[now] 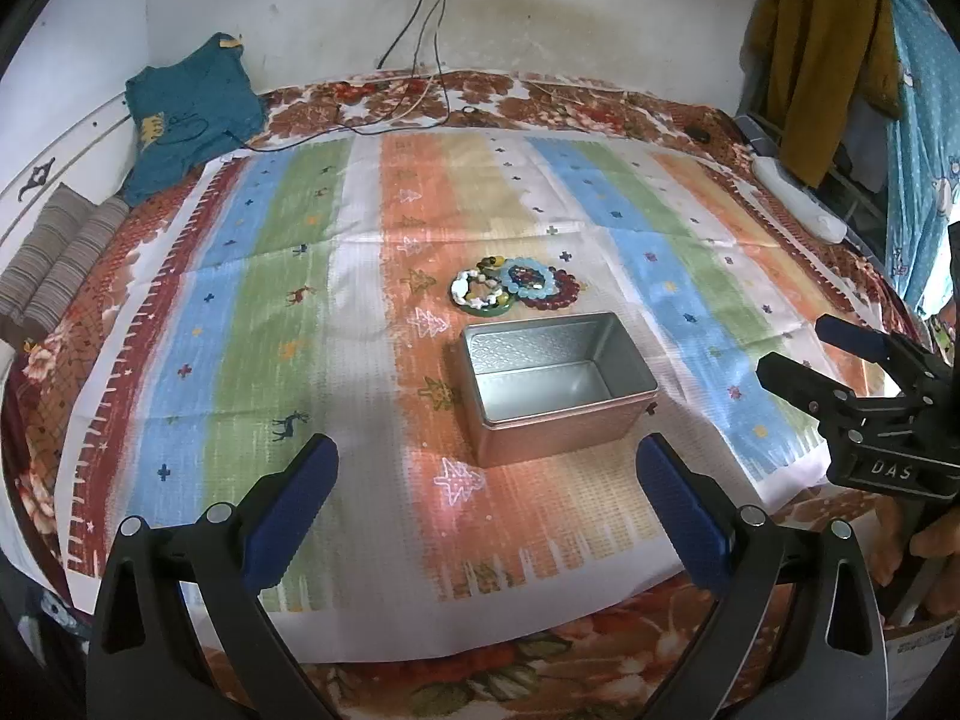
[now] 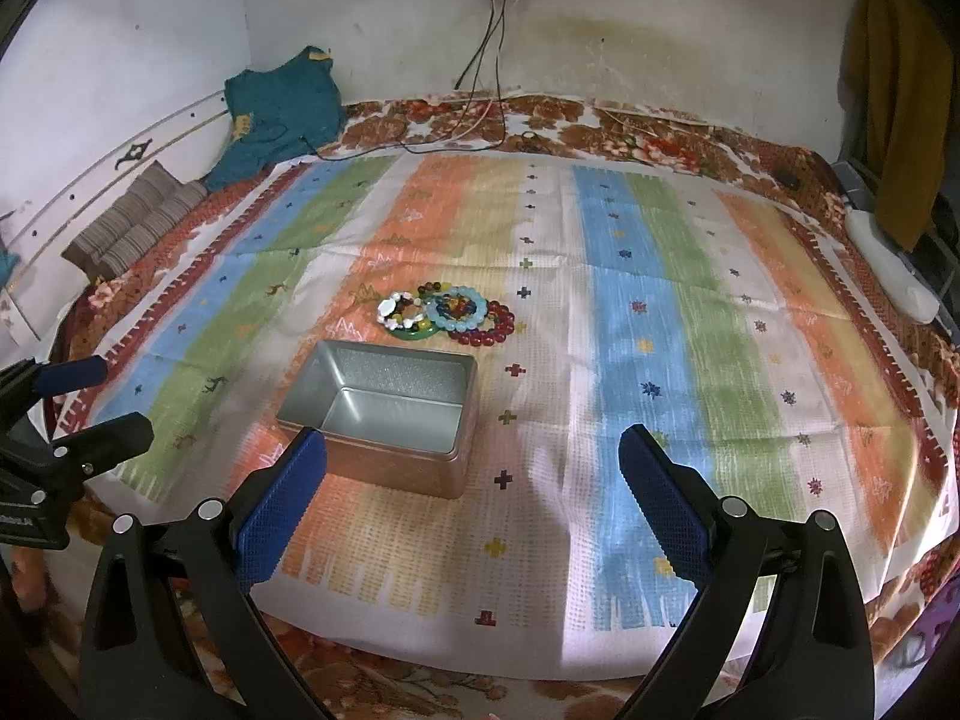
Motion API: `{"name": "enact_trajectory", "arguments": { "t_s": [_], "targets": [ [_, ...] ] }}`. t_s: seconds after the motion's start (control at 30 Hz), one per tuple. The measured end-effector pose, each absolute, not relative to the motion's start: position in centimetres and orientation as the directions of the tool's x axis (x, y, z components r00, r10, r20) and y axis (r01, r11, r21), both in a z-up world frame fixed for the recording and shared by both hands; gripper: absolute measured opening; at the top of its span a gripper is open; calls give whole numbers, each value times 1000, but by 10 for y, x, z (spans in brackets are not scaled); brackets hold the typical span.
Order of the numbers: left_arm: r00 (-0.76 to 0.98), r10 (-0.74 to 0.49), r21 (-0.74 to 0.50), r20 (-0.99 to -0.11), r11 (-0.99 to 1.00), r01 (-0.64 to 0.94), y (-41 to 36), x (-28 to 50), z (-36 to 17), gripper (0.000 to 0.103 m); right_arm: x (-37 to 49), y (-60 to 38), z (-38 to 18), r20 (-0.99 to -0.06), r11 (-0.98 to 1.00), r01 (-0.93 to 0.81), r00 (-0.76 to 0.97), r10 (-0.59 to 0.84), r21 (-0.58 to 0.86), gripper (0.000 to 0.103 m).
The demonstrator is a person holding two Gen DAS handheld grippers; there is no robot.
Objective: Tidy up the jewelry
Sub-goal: 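Move both tools toward the pile of bead bracelets beside the silver tin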
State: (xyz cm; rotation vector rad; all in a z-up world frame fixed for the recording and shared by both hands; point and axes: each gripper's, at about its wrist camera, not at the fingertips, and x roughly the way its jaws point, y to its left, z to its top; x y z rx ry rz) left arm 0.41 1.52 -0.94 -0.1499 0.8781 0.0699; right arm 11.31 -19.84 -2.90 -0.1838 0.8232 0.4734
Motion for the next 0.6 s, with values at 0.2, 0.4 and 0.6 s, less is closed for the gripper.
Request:
{"name": "enact_trajectory", "arguments": {
  "t_s": [0.2, 0.4, 0.6],
  "targets": [
    [619, 10, -93, -786, 987, -134, 16, 9, -13, 97, 117, -197, -30, -747, 886, -463, 581, 324, 24, 99],
    [612, 23, -100, -790, 981, -167, 25, 17, -13, 97, 130, -189, -32, -761, 881, -474, 567, 315, 12, 99],
    [601, 16, -95, -799, 984, -153, 26, 34, -13, 97, 145, -186, -33, -774, 879, -476, 552, 310, 13, 99]
  ]
}}
